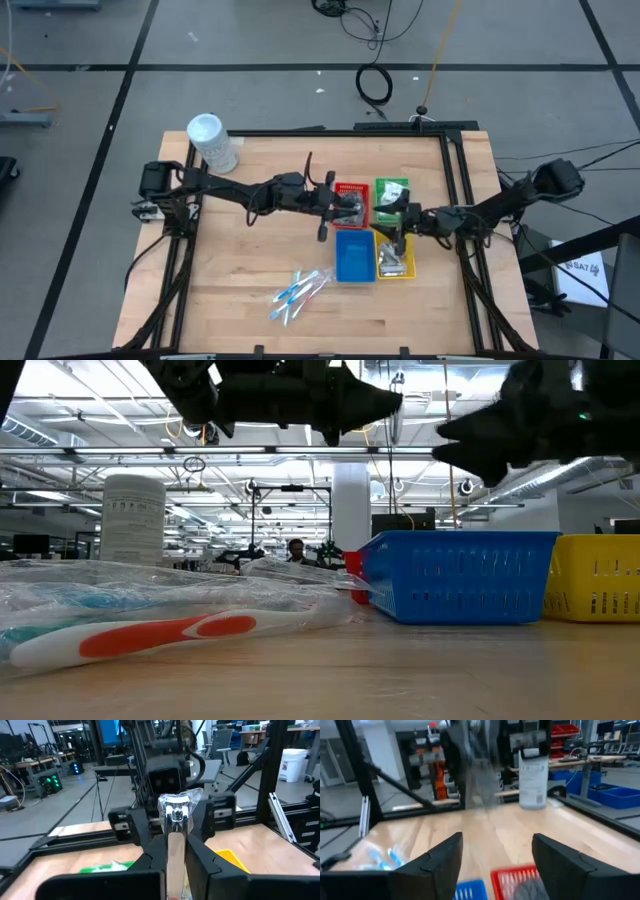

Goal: Pick & Place Travel size toiletries
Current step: Put the silver nail cutter into the yellow bin

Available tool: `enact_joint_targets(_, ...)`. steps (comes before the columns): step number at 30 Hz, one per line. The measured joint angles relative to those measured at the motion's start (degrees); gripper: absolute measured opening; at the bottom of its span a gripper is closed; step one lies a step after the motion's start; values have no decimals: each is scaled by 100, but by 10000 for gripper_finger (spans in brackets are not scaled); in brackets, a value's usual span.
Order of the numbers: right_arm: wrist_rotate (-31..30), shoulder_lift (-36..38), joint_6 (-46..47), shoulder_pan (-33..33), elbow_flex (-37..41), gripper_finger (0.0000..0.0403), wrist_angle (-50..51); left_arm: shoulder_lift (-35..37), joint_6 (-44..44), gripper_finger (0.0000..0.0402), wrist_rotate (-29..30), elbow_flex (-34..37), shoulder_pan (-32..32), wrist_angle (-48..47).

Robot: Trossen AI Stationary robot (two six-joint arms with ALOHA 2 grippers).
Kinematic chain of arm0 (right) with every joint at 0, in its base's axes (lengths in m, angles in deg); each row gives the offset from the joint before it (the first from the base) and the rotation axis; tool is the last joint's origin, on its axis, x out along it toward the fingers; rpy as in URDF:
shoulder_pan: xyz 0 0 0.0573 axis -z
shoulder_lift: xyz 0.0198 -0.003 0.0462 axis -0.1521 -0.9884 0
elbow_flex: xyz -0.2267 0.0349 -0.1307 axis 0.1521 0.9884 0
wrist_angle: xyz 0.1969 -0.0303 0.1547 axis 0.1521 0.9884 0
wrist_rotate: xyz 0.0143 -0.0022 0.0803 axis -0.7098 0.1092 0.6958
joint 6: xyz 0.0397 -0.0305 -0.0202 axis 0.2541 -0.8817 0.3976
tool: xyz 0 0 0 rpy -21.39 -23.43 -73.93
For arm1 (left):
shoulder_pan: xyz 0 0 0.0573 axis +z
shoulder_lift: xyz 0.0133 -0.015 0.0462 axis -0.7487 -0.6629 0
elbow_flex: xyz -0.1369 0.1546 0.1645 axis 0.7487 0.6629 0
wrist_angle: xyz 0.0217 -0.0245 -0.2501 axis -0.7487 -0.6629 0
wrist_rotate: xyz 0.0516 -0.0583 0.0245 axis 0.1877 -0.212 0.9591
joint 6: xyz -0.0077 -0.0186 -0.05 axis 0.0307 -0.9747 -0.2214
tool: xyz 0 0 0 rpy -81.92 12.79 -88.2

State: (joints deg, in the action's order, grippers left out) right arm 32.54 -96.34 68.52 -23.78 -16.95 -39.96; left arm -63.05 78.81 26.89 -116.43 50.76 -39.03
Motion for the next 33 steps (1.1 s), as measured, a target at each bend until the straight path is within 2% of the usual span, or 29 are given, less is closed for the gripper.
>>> enact_joint_targets(5,420,-677,-3,388,-524,256,-33,-22,-31,25,-33,0,-137,12)
enact_joint_targets(12,1326,-1421,-101,630,-1235,255,-177,-22,29,28,107,0,-249,-30)
enact_joint_targets(21,1385,-1695,-335,624,-1573,245,-183,-22,96,32,184,0,-243,-132)
enact_joint_targets(26,1367,-1695,-552,595,-1573,205,-182,-22,97,33,391,0,-236,-266)
enact_joint_targets(33,1407,-1691,-728,597,-1575,93,-53,-22,46,34,389,0,-243,-304)
